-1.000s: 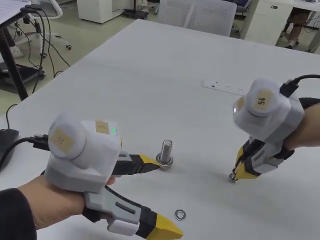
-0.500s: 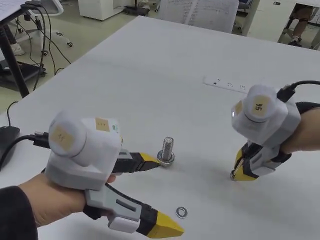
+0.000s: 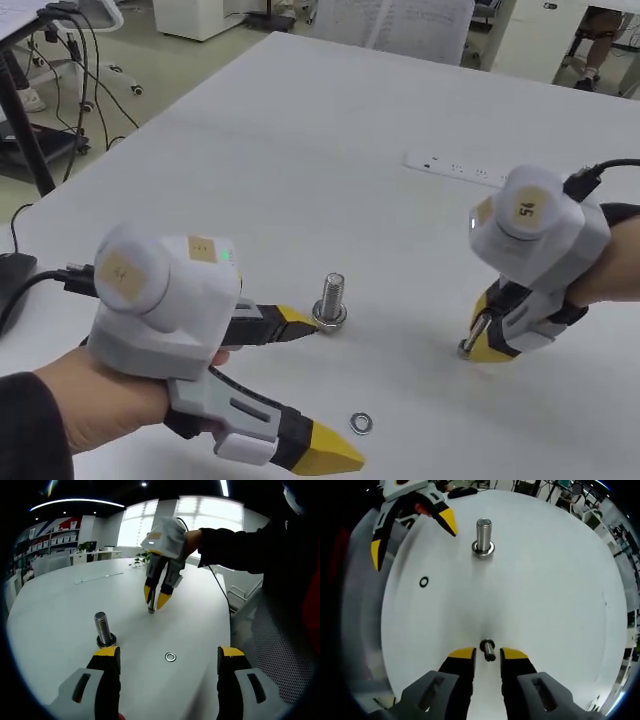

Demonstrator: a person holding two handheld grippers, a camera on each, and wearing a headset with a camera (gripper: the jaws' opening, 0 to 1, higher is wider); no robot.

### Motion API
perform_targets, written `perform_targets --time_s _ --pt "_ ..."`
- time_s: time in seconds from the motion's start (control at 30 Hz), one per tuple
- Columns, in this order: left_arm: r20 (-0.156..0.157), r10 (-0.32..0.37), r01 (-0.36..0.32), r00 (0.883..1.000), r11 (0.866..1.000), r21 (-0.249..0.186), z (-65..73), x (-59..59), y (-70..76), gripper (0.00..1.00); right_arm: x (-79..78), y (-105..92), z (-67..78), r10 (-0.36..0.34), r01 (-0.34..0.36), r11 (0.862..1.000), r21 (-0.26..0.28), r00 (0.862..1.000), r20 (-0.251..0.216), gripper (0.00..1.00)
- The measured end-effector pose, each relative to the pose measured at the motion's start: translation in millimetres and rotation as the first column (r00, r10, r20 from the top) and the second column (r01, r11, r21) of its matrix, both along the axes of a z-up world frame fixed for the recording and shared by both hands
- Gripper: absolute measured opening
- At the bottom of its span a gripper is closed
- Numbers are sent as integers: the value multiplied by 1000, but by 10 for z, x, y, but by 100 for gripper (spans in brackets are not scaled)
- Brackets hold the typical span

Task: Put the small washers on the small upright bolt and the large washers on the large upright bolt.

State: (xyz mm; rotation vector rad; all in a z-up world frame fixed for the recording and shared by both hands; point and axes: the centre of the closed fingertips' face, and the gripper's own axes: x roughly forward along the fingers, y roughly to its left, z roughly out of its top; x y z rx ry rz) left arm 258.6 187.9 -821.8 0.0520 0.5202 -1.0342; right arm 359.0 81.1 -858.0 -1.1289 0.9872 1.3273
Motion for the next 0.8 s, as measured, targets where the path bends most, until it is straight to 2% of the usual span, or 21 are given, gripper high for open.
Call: perform_targets --time_s 0.43,0.63,0.8 --pt "4 -6 6 1000 1000 -1 10 -6 -13 79 -66 -231 70 -59 59 998 7 998 11 23" --pt "5 -8 7 1000 1000 1 14 -7 -11 79 -130 -269 101 -74 74 997 17 997 16 23" --pt "6 -7 7 1000 1000 2 17 -8 -5 79 -243 -261 119 -75 75 997 29 997 6 23"
